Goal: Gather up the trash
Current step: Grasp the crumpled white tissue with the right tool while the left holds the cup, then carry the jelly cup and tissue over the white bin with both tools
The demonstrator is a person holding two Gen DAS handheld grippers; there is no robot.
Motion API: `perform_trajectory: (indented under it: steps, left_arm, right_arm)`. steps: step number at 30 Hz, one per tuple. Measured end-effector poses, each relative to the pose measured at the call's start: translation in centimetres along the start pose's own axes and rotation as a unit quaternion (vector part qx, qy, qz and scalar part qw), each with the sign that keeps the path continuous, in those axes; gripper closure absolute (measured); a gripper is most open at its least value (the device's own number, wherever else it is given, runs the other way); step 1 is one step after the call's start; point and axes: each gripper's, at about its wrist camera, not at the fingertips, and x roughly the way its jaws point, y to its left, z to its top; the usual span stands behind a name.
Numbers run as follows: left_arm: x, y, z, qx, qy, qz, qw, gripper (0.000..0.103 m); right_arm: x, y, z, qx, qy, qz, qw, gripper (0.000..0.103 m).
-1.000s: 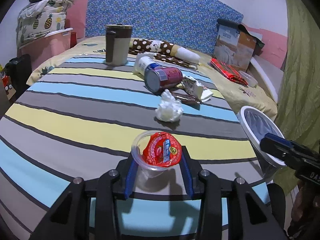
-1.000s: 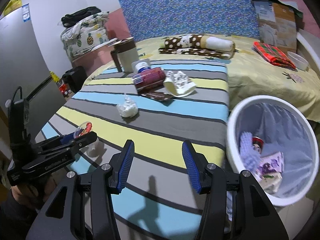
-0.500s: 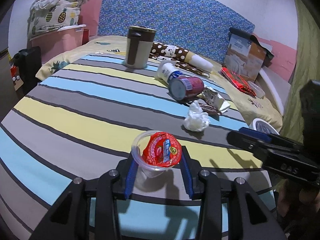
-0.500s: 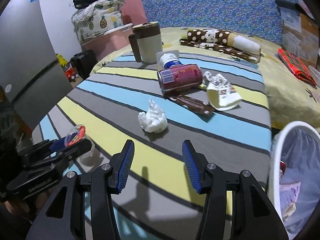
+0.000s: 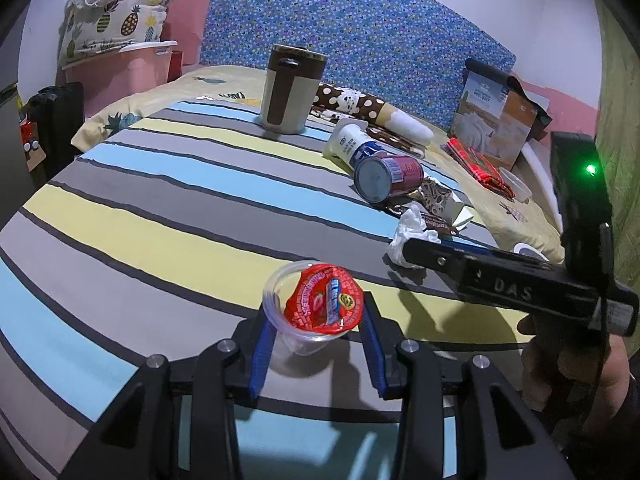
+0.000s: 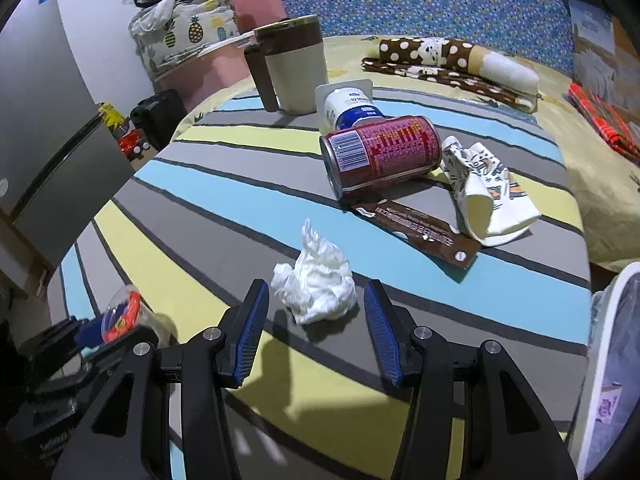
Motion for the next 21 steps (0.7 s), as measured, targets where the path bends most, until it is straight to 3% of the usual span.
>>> perform_trajectory:
  steps: [2,5,21]
  left_arm:
    - [0.1,-0.2,0.0,0.002,0.001,-0.002,1.0000,0.061]
    - [0.2,-0.5,0.1,0.005,0.002,-0.004,1.0000,0.062]
    - [-0.3,-5.7,0.2,0.042,0.012,-0.041,0.9982,0.061]
  right_arm:
    - [0.0,0.0,0.0,0.001,-0.003,0.003,1.000,0.070]
    - [-0.4,-0.2,-0.3,0.005,-0.003,0.007,1.000,0.076]
    - [-6.4,-3.5,-3.4,0.049,-0.038,0.004,0.998,0.078]
